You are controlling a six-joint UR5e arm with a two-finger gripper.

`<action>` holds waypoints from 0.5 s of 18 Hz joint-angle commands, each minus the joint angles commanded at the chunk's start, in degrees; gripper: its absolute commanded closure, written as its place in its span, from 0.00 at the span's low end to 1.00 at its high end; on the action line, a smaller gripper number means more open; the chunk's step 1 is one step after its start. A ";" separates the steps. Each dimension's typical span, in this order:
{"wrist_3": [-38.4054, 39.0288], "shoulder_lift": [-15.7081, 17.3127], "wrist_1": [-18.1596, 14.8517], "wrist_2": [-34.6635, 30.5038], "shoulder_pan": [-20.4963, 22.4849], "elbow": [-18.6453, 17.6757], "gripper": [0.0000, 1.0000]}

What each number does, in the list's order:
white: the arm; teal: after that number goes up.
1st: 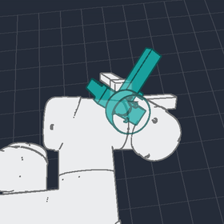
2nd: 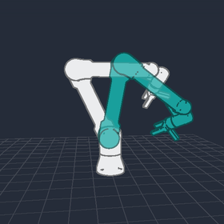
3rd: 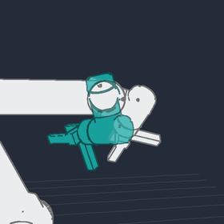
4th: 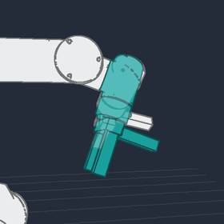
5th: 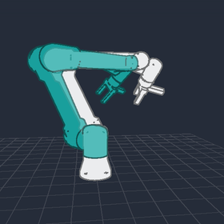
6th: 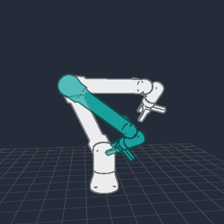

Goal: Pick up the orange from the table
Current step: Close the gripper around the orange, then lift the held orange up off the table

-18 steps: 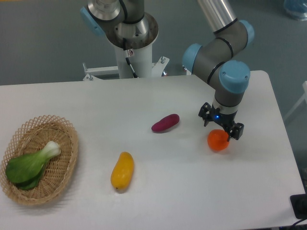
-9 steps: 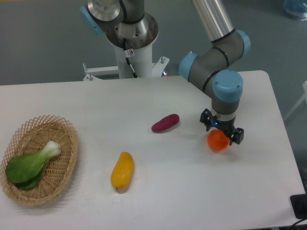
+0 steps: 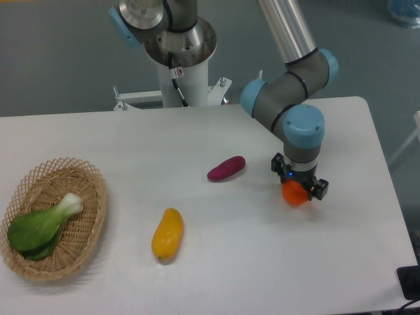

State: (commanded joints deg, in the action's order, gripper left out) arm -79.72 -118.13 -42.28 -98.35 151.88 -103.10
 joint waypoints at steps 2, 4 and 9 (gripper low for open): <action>0.27 0.09 0.00 0.00 0.00 0.09 0.37; 0.18 0.53 -0.09 0.00 0.00 0.26 0.37; -0.26 2.46 -0.53 0.88 0.70 1.76 0.36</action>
State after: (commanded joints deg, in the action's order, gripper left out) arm -79.98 -115.67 -42.80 -97.47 152.58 -101.34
